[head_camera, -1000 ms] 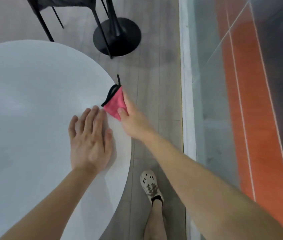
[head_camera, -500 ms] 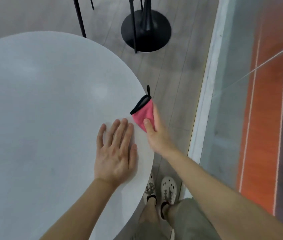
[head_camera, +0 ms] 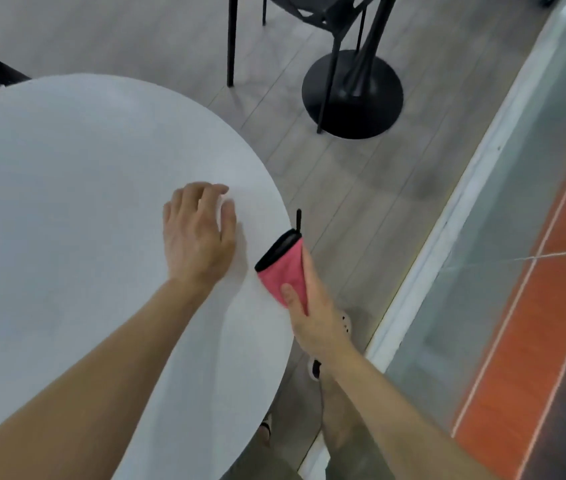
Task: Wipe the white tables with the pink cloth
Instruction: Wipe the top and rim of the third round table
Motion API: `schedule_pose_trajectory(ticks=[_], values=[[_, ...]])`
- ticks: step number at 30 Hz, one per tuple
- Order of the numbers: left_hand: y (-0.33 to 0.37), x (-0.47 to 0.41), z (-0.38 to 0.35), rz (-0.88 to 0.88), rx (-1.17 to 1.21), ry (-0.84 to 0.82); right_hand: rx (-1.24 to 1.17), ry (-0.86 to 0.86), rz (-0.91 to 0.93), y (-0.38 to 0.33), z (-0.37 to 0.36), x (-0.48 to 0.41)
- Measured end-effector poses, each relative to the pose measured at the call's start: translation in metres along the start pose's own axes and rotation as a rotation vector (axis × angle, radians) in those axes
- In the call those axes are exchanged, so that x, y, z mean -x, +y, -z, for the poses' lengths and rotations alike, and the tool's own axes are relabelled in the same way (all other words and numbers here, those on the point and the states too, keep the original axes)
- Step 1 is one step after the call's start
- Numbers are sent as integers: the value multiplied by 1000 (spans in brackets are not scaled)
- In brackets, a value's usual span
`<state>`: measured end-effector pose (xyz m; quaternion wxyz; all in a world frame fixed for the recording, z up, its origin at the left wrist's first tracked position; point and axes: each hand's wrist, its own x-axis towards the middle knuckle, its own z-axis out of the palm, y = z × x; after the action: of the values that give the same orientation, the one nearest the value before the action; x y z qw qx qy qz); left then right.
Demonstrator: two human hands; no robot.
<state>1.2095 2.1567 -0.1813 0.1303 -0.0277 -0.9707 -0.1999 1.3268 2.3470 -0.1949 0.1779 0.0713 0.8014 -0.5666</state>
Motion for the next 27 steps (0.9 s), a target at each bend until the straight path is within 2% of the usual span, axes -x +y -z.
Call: schedule_pose_trajectory(ticks=[3,6,9,11,14,19,21,24,27], values=[[-16,-53,-14,145,-105,16,-21,-111,-6,-12,16,-38],[-29,-85,-25,221,-214,-51,50,-109,-6,-40,28,-135],[-24,-91,-36,293,-234,-110,98,-188,54,-65,28,-213],[-19,-89,-37,318,-241,-96,112,-225,86,-65,19,-224],[-17,-88,-34,317,-264,-86,40,-166,129,-48,17,-185],[-18,-92,-34,352,-257,-98,13,-265,55,-25,35,-113],[-18,-92,-34,355,-256,-97,36,-254,33,-42,33,-130],[-18,-93,-35,350,-267,-86,106,-209,55,-81,16,-210],[-19,-94,-36,363,-260,-61,183,-283,140,-122,-2,-290]])
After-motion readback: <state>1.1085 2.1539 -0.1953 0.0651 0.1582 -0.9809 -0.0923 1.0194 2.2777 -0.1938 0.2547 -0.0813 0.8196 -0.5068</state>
